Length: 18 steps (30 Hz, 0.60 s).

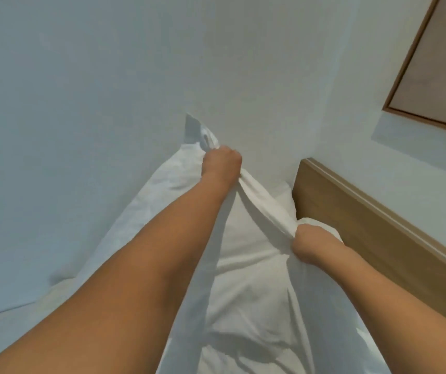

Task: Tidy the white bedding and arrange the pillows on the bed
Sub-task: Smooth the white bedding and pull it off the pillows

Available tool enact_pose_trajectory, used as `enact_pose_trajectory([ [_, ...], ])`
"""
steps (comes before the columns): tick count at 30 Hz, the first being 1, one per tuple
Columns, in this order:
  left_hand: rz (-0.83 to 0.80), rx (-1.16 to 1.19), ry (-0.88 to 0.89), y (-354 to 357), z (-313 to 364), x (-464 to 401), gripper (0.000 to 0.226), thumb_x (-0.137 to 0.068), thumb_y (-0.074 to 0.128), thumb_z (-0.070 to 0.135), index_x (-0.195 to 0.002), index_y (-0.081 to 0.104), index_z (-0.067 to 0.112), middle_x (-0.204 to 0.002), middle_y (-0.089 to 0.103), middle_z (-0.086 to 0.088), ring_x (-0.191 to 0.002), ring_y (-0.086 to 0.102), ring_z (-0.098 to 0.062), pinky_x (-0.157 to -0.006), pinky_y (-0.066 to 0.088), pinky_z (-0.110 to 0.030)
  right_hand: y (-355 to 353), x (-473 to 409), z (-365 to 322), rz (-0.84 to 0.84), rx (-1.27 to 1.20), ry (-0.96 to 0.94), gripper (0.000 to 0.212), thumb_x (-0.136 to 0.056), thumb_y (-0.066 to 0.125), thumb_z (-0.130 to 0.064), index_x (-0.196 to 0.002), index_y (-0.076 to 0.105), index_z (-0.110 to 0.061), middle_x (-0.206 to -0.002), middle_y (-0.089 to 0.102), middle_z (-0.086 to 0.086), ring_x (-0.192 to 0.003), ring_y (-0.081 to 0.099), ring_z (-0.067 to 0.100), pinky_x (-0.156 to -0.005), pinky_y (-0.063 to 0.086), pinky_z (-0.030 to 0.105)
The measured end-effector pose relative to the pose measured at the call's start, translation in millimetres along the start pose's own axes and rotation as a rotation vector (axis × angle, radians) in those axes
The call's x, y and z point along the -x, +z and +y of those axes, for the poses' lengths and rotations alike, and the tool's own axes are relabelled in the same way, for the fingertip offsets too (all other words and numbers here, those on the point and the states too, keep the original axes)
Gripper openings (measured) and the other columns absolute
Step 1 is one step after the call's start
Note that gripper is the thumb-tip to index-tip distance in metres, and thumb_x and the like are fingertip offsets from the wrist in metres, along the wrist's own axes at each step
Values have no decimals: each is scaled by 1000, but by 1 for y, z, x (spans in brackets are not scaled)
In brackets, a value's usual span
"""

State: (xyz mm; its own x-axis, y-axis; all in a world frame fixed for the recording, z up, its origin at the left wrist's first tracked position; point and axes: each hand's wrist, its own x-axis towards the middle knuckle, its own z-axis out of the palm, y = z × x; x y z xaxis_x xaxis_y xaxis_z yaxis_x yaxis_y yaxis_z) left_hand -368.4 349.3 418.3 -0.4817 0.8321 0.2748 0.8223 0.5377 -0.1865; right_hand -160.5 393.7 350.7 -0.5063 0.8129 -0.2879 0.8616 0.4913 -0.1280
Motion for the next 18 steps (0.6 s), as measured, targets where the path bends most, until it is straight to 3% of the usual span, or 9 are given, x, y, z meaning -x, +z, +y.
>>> enact_pose_trajectory([
  [3,141,454,122,5,89,-55,35,-94,41,4,-126,51,16,-121,54,-15,-107,58,-39,-82,45,-44,-4,-32,60,162,5,247,39,-89,53,-14,-128,52,-10,-122,58,8,-108,58,28,-80,46,35],
  [4,133,616,170,20,118,-63,46,-94,42,4,-136,43,21,-129,51,-13,-117,52,-38,-95,40,-45,5,-46,73,255,23,292,48,-90,52,-16,-137,42,-10,-129,52,10,-115,54,29,-84,46,38],
  [6,151,778,216,79,166,-59,60,-95,43,9,-149,24,28,-150,35,-5,-140,30,-30,-118,15,-48,41,-73,84,404,77,289,69,-92,49,-28,-150,15,-14,-146,36,10,-128,43,31,-98,40,47],
  [8,146,654,210,162,191,-40,56,-101,35,27,-152,13,33,-162,12,4,-149,9,-23,-120,0,-52,98,-102,86,419,59,194,78,-96,40,-48,-153,-7,-23,-159,13,7,-142,25,33,-111,23,56],
  [11,-202,466,142,333,210,-20,55,-99,8,57,-151,-3,44,-162,-13,12,-149,-13,-19,-115,-10,-59,225,-173,115,247,74,121,72,-94,16,-65,-148,-23,-39,-161,-18,3,-148,-7,35,-113,-1,66],
  [13,-369,439,54,432,216,-21,59,-94,2,65,-149,-12,48,-160,-20,15,-147,-20,-18,-112,-13,-62,302,-224,144,245,66,56,68,-90,5,-71,-148,-19,-44,-162,-16,2,-148,-10,34,-111,-3,67],
  [14,-364,425,41,471,222,-24,60,-93,1,66,-148,-16,48,-159,-23,15,-146,-24,-18,-111,-15,-63,332,-247,154,287,85,26,68,-91,6,-72,-151,-10,-43,-163,-7,3,-148,-3,35,-112,1,67],
  [16,-239,394,55,533,241,-30,61,-94,1,65,-148,-20,46,-158,-25,13,-144,-28,-19,-109,-16,-64,383,-292,167,379,98,-9,68,-93,15,-68,-153,16,-37,-162,14,8,-145,16,39,-111,10,68],
  [18,-24,333,63,580,263,-37,63,-97,7,62,-152,-10,39,-161,-17,6,-147,-22,-22,-110,-13,-66,425,-337,172,507,144,-31,66,-93,22,-64,-151,27,-34,-160,21,10,-140,25,43,-110,13,67],
])
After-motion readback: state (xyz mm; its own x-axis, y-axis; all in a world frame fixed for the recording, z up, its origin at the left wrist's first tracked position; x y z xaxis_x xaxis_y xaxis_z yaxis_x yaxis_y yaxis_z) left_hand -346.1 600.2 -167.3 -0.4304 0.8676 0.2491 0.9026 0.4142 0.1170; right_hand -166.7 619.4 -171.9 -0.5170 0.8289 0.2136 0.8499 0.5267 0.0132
